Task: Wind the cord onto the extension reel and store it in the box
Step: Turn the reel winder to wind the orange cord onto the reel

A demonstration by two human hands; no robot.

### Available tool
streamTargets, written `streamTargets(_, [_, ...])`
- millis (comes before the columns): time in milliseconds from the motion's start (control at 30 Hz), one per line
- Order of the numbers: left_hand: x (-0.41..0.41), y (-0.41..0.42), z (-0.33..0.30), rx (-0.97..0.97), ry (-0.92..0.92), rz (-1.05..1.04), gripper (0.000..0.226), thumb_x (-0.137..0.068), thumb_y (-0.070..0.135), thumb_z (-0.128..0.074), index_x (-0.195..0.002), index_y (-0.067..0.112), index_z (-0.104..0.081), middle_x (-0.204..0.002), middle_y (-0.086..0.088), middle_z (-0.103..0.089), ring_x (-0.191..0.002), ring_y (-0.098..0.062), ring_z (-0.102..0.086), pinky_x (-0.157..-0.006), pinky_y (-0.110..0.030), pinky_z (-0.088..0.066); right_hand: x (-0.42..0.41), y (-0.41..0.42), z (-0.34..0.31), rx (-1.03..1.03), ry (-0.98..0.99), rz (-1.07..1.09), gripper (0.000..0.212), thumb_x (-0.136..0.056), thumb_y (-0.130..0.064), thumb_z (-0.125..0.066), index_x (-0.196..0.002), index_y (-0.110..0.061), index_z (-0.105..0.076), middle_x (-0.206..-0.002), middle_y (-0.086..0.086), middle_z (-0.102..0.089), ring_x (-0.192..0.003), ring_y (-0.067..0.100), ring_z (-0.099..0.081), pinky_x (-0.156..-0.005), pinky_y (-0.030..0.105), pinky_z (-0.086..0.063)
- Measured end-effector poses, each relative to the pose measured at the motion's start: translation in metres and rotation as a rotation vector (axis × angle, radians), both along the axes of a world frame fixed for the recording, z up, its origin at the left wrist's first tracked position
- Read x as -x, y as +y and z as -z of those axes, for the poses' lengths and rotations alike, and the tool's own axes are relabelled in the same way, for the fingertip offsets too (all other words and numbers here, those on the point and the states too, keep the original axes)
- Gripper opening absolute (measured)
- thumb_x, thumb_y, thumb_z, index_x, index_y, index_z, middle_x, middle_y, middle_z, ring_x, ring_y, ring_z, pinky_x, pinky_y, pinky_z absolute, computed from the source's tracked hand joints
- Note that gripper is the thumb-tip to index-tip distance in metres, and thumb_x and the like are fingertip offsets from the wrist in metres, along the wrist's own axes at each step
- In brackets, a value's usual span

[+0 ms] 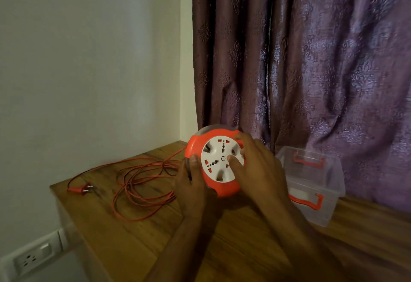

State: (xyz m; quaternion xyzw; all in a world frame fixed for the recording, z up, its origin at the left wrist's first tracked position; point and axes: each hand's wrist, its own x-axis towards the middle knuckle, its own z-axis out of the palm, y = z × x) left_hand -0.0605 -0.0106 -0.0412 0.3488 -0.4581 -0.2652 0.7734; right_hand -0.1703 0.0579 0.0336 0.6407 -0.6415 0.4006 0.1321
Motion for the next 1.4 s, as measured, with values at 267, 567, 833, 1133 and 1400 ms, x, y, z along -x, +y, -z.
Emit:
streamTargets(267, [0.002,0.004,0.000,-0.011,-0.003,0.045,0.028,-0.095,0.045,-0.046,-0.085,0.028,-0.066,-0.073,0.014,-0.073,-0.068,-0.001,-0.070,-0.049,-0.012,-0.050,0.003,-0.007,0.007,-0.228,0.248,-0.122,0.063,-0.090,-0.026,-0.052,-0.139,-0.049,-0.019,-0.138,0.001,-0.037,-0.117,0.028,-0.049,-0.089,0.039,-0.045])
streamTargets(567, [0.002,0.002,0.003,0.008,-0.067,-0.003,0.047,-0.092,0.060,-0.046,-0.091,0.020,-0.069,-0.079,0.007,-0.073,-0.069,-0.004,-0.071,-0.053,-0.016,-0.052,-0.001,-0.013,0.023,-0.094,0.289,0.011,0.062,-0.085,-0.054,-0.049,-0.137,-0.051,-0.015,-0.130,0.004,-0.047,-0.101,0.029,-0.058,-0.074,0.037,-0.048])
streamTargets(833, [0.002,0.005,0.002,0.053,-0.152,-0.022,0.034,-0.088,0.065,-0.040,-0.080,0.041,-0.061,-0.074,0.010,-0.072,-0.066,-0.005,-0.070,-0.053,-0.019,-0.056,-0.009,-0.011,0.027,-0.018,0.063,0.149,0.068,-0.076,-0.074,-0.046,-0.134,-0.039,-0.036,-0.115,0.004,-0.065,-0.098,0.029,-0.062,-0.074,0.035,-0.048])
streamTargets(1133, [0.005,0.009,0.000,0.073,-0.196,-0.002,0.026,-0.088,0.063,-0.041,-0.077,0.050,-0.060,-0.075,0.022,-0.070,-0.065,-0.008,-0.070,-0.055,-0.034,-0.061,-0.008,-0.014,0.025,-0.114,-0.258,0.170,0.061,-0.076,-0.069,-0.051,-0.119,-0.026,-0.045,-0.115,0.007,-0.063,-0.102,0.031,-0.059,-0.078,0.036,-0.046])
streamTargets(1400, [0.004,0.005,0.002,0.019,-0.067,0.034,0.035,-0.090,0.056,-0.044,-0.079,0.029,-0.064,-0.071,0.011,-0.073,-0.064,-0.004,-0.071,-0.048,-0.015,-0.051,-0.008,-0.007,0.015,-0.007,-0.187,0.047,0.031,-0.088,-0.033,-0.054,-0.114,-0.023,-0.040,-0.112,0.005,-0.064,-0.100,0.031,-0.059,-0.070,0.032,-0.041])
